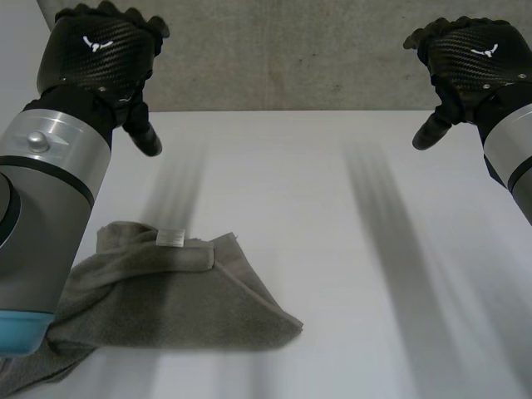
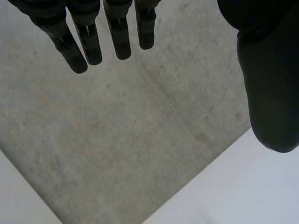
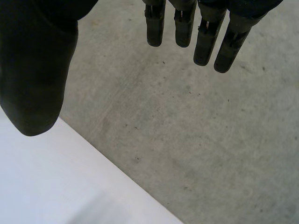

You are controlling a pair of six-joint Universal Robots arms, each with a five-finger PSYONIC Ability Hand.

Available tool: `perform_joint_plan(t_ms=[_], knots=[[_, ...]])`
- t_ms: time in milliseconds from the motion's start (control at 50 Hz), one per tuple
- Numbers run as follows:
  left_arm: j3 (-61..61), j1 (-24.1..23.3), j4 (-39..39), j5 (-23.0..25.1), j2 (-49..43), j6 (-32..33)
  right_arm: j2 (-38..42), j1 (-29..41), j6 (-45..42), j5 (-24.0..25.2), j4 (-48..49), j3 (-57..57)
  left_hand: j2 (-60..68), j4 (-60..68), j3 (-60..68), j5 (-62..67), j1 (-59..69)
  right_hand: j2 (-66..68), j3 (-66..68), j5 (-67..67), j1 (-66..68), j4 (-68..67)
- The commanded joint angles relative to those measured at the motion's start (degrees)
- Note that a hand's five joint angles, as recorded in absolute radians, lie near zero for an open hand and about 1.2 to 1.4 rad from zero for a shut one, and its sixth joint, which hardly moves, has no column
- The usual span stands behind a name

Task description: Fold the towel.

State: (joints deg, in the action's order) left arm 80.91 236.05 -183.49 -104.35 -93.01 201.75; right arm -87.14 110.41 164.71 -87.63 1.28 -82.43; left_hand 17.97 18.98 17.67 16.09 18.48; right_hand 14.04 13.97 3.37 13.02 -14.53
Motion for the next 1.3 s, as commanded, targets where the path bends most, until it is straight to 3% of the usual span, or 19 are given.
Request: perform_joint_plan(t_ms=[20, 140, 540, 600, 640, 660, 700, 780, 860, 1080, 1140, 1180, 1200, 1220, 1240, 1260, 1300], knots=[[-0.66, 1.16, 4.88, -0.24, -0.77, -3.28, 0.74, -0.2, 4.13, -0.17, -2.76, 1.39, -4.56, -5.57, -4.26, -12.68, -5.07, -4.04, -3.97, -3.37, -3.02, 4.53], [-2.07, 3.01, 7.26, -0.06, -0.77, -5.75, 1.18, -0.2, 4.31, -0.17, -3.56, 1.84, -4.22, -5.24, -3.93, -12.34, -4.73, -4.04, -3.97, -3.37, -3.02, 4.53], [-2.25, 3.36, 8.06, 0.47, -0.94, -5.31, 2.06, 0.07, 3.6, 0.27, -4.97, 2.45, -4.89, -5.91, -4.6, -13.01, -5.41, -4.04, -3.97, -3.37, -3.02, 4.53], [-1.55, 3.45, 7.97, 0.73, -1.55, -5.23, 2.32, 0.68, 1.93, 1.94, -5.94, 2.45, -5.06, -6.08, -4.77, -13.18, -5.57, -4.04, -3.97, -3.37, -3.02, 4.53], [-1.1, 3.71, 7.97, 1.17, -2.61, -5.14, 4.5, 0.68, -3.83, 6.92, -10.48, 2.45, -5.06, -6.08, -4.77, -13.18, -5.57, -4.04, -3.97, -3.37, -3.02, 4.53], [-0.93, 4.41, 8.06, 2.4, -4.28, -5.14, 4.52, 0.68, -3.87, 6.95, -10.51, 2.45, -5.06, -6.08, -4.77, -13.18, -5.57, -4.04, -3.97, -3.37, -3.02, 4.53], [-0.75, 5.38, 8.23, 4.25, -6.22, -5.14, 8.28, 0.86, -10.17, 11.85, -15.93, 2.02, -5.06, -6.08, -4.77, -13.18, -5.57, -4.04, -3.97, -3.37, -3.02, 4.53], [0.21, 8.1, 8.76, 9.68, -12.17, -5.05, 11.73, 3.58, -12.04, 13.54, -19.82, 1.75, -4.9, -5.91, -4.6, -13.01, -5.41, -4.04, -3.97, -3.37, -3.02, 4.53], [0.48, 8.28, 8.94, 11.72, -16.94, -4.7, 17.86, 10.24, -8.81, 12.05, -20.36, 1.84, -4.05, -5.07, -3.76, -12.17, -4.57, -4.04, -3.97, -3.37, -3.02, 4.53], [0.48, 8.54, 8.76, 11.63, -27.22, 2.07, 27.53, 17.19, 4.48, 11.52, -14.12, -0.09, -0.69, -1.7, -0.4, -8.81, -1.2, -4.04, -3.97, -3.37, -3.02, 4.53], [0.48, 8.54, 8.76, 11.63, -28.89, 2.6, 29.47, 18.61, 4.83, 11.34, -13.15, -0.18, 6.04, 5.02, 6.33, -2.08, 5.53, -0.78, -0.71, -0.11, 0.24, 1.27], [0.57, 8.46, 8.85, 11.63, -29.59, 2.6, 30.09, 18.87, 4.83, 11.26, -12.8, -0.18, 21.42, 20.41, 21.72, 13.31, 20.91, 1.07, 1.14, 1.74, 2.09, -0.59], [0.57, 8.46, 8.85, 11.63, -29.6, 2.6, 30.09, 18.87, 4.83, 11.26, -12.79, -0.18, 21.52, 20.5, 21.81, 13.4, 21.0, 1.09, 1.16, 1.76, 2.11, -0.6], [0.65, 8.46, 8.85, 11.63, -29.68, 2.42, 30.62, 19.13, 4.92, 11.26, -12.53, -0.18, 31.51, 30.49, 31.8, 23.39, 30.99, 4.42, 4.49, 5.09, 5.44, -3.94], [0.65, 8.46, 8.85, 11.63, -29.68, 2.42, 31.14, 19.57, 5.01, 11.26, -12.27, -0.1, 31.61, 30.59, 31.9, 23.49, 31.1, 8.45, 8.52, 9.12, 9.47, -7.97], [0.65, 8.46, 8.85, 11.63, -29.6, 2.42, 31.15, 19.58, 5.01, 11.26, -12.27, -0.1, 39.93, 38.92, 40.23, 31.82, 39.42, 8.49, 8.56, 9.16, 9.51, -8.01], [0.57, 8.37, 8.85, 11.63, -29.42, 2.51, 32.11, 20.45, 5.1, 11.17, -11.48, -0.01, 45.23, 44.22, 45.53, 37.11, 44.72, 23.05, 23.12, 23.72, 24.07, -22.56]])
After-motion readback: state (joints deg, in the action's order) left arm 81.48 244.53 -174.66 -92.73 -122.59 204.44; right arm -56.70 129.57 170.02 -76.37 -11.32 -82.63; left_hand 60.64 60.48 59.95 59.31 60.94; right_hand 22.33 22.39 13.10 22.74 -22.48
